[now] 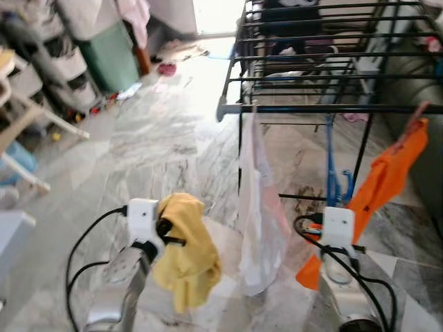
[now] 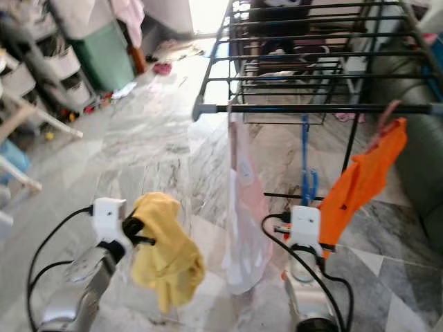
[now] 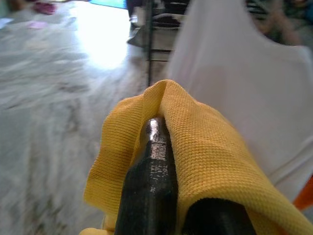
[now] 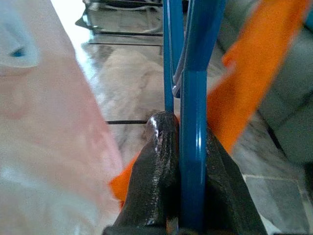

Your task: Hang hanger

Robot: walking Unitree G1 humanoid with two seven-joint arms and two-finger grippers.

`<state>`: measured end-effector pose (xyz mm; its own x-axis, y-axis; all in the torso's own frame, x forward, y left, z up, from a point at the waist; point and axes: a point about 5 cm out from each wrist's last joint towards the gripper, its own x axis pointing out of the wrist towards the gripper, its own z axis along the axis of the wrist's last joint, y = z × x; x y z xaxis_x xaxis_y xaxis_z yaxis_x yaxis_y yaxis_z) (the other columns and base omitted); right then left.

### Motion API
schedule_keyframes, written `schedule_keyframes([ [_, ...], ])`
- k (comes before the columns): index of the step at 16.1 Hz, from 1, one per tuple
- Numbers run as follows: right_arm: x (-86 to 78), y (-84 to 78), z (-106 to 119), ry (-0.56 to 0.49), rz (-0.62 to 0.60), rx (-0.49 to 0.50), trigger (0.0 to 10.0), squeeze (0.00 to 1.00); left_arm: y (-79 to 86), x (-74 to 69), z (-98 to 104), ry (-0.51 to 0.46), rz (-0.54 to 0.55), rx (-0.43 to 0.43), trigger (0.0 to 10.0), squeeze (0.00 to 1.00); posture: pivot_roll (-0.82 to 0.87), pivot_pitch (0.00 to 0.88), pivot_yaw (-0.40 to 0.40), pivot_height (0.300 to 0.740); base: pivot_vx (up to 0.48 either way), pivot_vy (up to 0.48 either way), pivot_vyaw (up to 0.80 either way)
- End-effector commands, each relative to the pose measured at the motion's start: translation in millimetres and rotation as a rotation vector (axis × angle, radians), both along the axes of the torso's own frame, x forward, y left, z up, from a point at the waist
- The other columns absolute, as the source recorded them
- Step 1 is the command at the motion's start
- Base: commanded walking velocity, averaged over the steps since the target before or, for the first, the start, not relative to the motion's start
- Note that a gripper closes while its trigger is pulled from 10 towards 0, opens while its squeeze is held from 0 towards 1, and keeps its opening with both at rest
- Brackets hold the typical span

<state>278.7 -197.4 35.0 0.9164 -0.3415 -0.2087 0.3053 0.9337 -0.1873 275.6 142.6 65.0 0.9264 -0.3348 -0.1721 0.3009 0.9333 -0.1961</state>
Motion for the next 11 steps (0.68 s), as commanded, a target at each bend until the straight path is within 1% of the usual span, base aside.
schedule_keyframes([
  [1, -1.7, 2.0, 5, -0.017, -0.011, 0.017, 10.0, 0.00, -1.0, 6.7, 6, -0.046, -0.011, -0.007, 10.0, 0.00, -0.24, 0.001, 0.170, 0.740, 0.000, 0.000, 0.00],
  [3, -6.3, 2.4, 7, -0.016, -0.011, 0.022, 10.0, 0.00, -4.8, 12.7, 8, -0.060, -0.018, -0.015, 10.0, 0.00, -0.25, 0.000, 0.170, 0.740, 0.000, 0.000, 0.00],
  [5, -9.1, 5.4, 8, -0.013, 0.003, 0.025, 10.0, 0.00, -5.5, 15.3, 5, -0.064, -0.018, -0.021, 10.0, 0.00, -0.26, 0.000, 0.161, 0.740, 0.000, 0.000, 0.00],
  [6, -9.8, 7.0, 8, -0.012, 0.012, 0.028, 10.0, 0.00, -5.0, 15.3, 5, -0.066, -0.017, -0.020, 10.0, 0.00, -0.26, 0.000, 0.159, 0.740, 0.000, 0.000, 0.00],
  [7, -12.9, 13.0, 10, -0.008, 0.030, 0.035, 10.0, 0.00, -1.7, 13.9, 2, -0.069, 0.000, -0.020, 10.0, 0.00, -0.25, 0.000, 0.150, 0.740, 0.000, 0.000, 0.00],
  [9, -14.7, 17.0, 10, -0.002, 0.049, 0.043, 10.0, 0.00, -0.5, 12.0, 0, -0.069, 0.009, -0.021, 10.0, 0.00, -0.25, 0.000, 0.139, 0.740, 0.000, 0.000, 0.00],
  [11, -15.6, 20.0, 8, 0.006, 0.066, 0.046, 10.0, 0.00, 1.1, 9.8, -3, -0.066, 0.021, -0.022, 10.0, 0.00, -0.24, 0.000, 0.134, 0.740, 0.249, 0.000, 0.00],
])
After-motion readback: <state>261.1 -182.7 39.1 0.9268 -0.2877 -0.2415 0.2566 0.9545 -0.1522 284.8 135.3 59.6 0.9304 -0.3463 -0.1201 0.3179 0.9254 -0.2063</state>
